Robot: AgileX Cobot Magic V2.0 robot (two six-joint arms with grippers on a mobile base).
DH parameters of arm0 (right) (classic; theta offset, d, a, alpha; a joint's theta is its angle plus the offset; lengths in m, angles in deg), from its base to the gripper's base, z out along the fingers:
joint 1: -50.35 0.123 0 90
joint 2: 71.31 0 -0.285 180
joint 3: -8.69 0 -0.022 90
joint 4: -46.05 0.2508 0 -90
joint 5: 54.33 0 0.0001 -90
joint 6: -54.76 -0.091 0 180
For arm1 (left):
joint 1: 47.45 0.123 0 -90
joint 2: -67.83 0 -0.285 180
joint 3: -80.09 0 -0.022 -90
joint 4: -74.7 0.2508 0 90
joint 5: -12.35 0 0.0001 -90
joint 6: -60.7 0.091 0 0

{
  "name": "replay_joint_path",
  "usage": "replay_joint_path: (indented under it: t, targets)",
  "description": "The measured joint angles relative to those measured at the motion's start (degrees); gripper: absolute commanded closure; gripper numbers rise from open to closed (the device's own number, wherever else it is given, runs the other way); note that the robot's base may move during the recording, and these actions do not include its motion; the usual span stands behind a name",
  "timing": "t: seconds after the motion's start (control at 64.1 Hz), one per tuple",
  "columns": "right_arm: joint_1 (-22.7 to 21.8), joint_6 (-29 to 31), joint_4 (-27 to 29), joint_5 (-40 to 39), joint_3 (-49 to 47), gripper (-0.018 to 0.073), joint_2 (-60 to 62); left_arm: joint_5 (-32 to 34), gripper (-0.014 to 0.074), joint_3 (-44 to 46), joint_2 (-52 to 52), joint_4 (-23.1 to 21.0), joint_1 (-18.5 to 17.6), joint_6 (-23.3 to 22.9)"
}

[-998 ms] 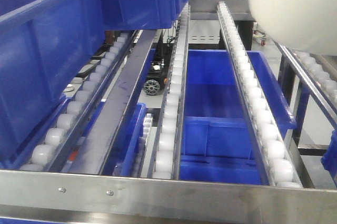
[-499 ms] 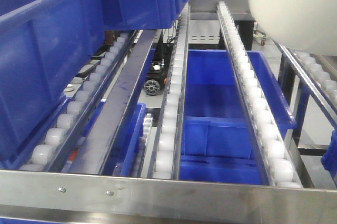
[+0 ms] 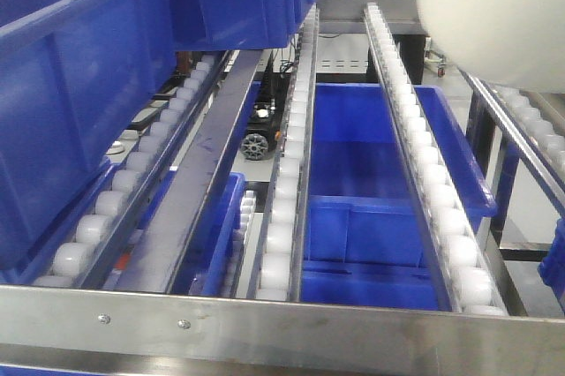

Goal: Move white bin to right shelf second layer
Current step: 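Lower the white bin with the right gripper onto the roller lane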

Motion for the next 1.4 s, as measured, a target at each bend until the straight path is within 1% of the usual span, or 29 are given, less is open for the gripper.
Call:
replay_joint_path:
  t: [0.203,0.39,0.717,0.998,1.185,1.403]
  targets:
    - [0.0,0.0,0.0,0.0,0.0,0.0503,-2.0,0.0,0.0512,0.0,0.0,0.0,0.0,0.0]
    - [0.0,0.0,0.8,-0.2,-1.9,0.0503,-11.3,0.0,0.0512,0.0,0.0,0.0,0.0,0.0]
    - [0.0,0.0,1.5,-2.9,-12.1,0.0503,-32.2,0.0,0.0512,0.0,0.0,0.0,0.0,0.0]
    - [0.0,0.0,1.5,-4.0,-20.6,0.0503,-46.1,0.0,0.0512,0.0,0.0,0.0,0.0,0.0]
    - [0.0,0.0,1.5,-4.4,-22.4,0.0503,-51.4,0.0,0.0512,0.0,0.0,0.0,0.0,0.0]
    - [0.0,0.0,1.5,-5.4,-22.5,0.0503,-54.2,0.0,0.0512,0.0,0.0,0.0,0.0,0.0]
